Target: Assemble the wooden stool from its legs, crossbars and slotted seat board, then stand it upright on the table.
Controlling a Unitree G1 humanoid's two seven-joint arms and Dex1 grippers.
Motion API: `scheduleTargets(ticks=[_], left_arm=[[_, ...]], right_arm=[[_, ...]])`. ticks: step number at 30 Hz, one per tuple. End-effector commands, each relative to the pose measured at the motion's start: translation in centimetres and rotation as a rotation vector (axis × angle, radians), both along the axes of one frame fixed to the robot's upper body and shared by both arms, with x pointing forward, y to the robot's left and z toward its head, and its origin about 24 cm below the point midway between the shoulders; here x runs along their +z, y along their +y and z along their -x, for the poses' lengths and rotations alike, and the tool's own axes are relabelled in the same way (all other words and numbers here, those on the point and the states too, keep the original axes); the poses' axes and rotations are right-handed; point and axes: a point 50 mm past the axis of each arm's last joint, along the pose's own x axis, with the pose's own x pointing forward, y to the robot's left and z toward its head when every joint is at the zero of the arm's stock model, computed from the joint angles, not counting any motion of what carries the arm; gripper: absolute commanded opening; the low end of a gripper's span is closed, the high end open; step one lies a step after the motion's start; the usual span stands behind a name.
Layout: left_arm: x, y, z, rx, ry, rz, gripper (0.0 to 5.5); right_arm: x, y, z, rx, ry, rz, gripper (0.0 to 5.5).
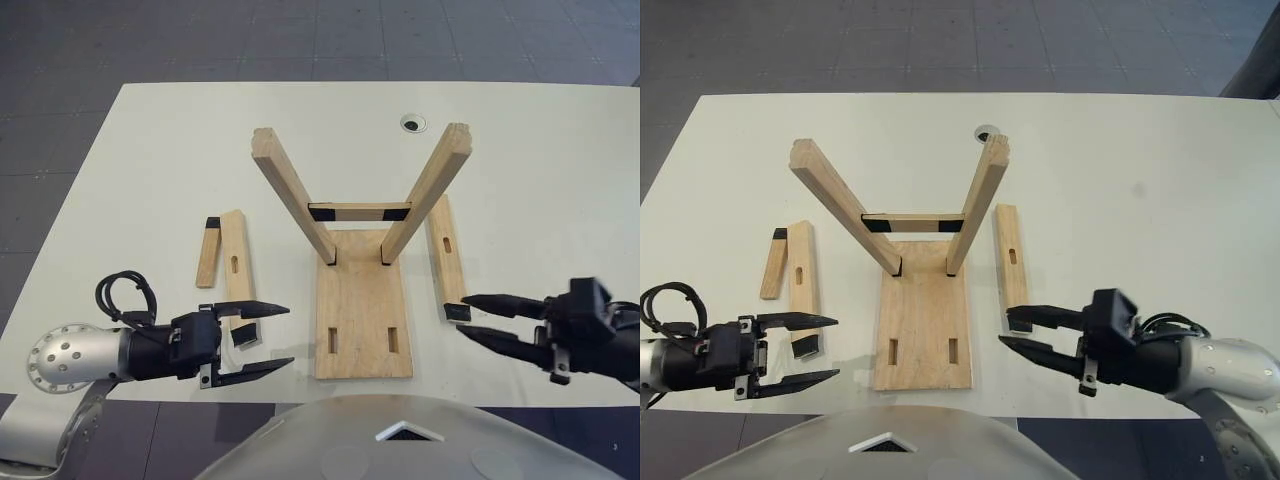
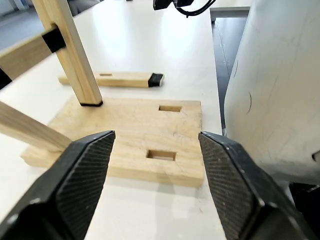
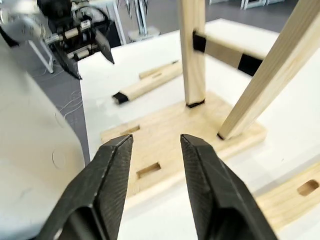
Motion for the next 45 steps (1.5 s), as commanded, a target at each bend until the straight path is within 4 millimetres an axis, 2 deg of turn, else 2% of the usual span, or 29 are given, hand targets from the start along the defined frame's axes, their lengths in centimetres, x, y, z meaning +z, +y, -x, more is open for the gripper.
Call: scheduleTargets(ticks=[1, 6, 9, 19, 27, 32, 39, 42, 45], left_arm=[[-1.5, -0.2, 0.2, -0.052, 0.081, -0.122, 3.70], [-3.3, -1.5, 0.7, -0.026, 0.099, -0.137, 4.57], [-3.5, -2.1, 1.1, -0.031, 0.103, -0.138, 5.08], [-5.0, -3.1, 1.1, 0.069, 0.116, -0.134, 5.08], [-6.4, -3.1, 1.5, 0.077, 0.126, -0.175, 5.08], [-6.7, -3.2, 0.9, 0.108, 0.101, -0.186, 5.08], [-7.3, -3.4, -1.7, 0.252, 0.011, -0.168, 5.08], [-7.4, -3.5, -1.6, 0.245, 0.020, -0.164, 5.08], [-7.5, -3.7, -1.5, 0.233, 0.027, -0.160, 5.08]], right_arm=[[-2.7, 0.1, 1.5, 0.132, 0.081, 0.143, 2.46], [-4.9, -0.1, 3.0, 0.239, 0.125, 0.263, 3.44], [-5.6, 0.1, 2.7, 0.238, 0.074, 0.299, 4.01], [-7.4, 2.2, 1.5, 0.162, -0.020, 0.276, 4.01], [-7.5, 3.2, 0.4, 0.078, -0.065, 0.229, 4.01], [-7.6, 3.4, 0.9, 0.107, -0.052, 0.229, 4.01], [-8.2, 3.6, 1.3, 0.123, -0.027, 0.227, 4.01], [-8.5, 3.6, 0.7, 0.088, -0.034, 0.226, 4.01], [-8.8, 3.8, -0.9, -0.010, -0.078, 0.219, 4.01]])
